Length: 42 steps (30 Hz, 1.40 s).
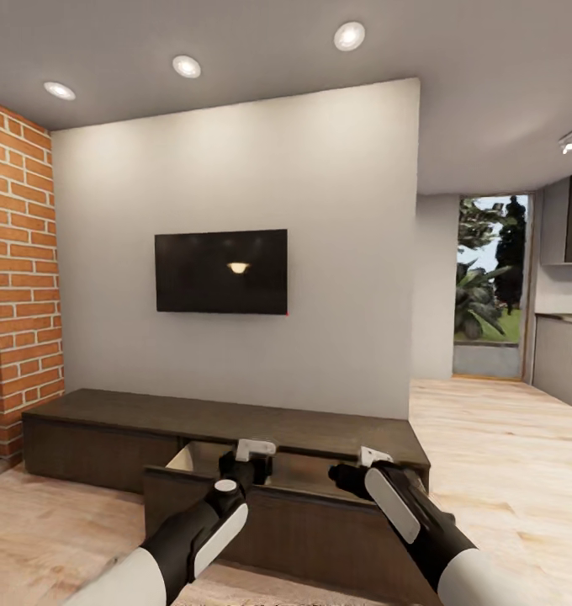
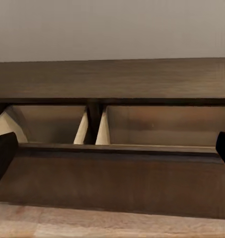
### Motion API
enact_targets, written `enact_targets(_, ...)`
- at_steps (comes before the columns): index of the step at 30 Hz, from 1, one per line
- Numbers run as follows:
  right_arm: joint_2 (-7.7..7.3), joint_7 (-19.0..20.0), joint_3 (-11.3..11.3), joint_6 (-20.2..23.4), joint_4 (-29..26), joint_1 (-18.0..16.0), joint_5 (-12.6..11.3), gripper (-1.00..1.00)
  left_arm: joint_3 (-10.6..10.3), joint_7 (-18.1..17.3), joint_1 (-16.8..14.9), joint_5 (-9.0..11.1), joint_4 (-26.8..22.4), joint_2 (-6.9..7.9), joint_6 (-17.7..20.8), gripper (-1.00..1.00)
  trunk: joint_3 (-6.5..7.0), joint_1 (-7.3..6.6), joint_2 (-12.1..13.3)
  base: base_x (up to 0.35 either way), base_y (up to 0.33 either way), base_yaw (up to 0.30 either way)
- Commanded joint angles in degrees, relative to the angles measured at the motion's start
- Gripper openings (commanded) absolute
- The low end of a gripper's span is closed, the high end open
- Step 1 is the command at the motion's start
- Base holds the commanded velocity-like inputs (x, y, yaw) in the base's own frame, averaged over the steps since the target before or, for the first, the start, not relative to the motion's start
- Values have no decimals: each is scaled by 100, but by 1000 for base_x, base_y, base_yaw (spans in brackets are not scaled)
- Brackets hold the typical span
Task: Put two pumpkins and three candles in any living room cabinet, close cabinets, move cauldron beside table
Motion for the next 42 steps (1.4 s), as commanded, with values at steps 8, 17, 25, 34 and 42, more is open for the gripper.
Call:
enact_targets(8,7,-55,663,-944,556,38,-64,100,-273,-64,-2,-207,722,-29,-745,100,-78,-1,-5,0,0,83)
enact_targets(17,-16,-47,1156,-1897,859,283,-66,100,-543,-130,1,-257,900,-40,-986,100,-96,-1,-5,-130,0,14)
enact_targets(25,-37,-46,1196,-1997,882,353,-65,100,-724,-150,1,-262,910,-40,-1039,100,-87,-1,-5,-98,0,-61)
enact_targets(34,-38,-35,1210,-2008,888,370,-65,100,-772,-314,2,-263,911,-41,-1042,100,-57,-1,-5,-11,-90,-236)
enact_targets(42,-47,3,1204,-2015,939,371,-70,100,-764,-395,0,-200,912,-34,-1045,100,-31,-1,-5,-1,-20,-271)
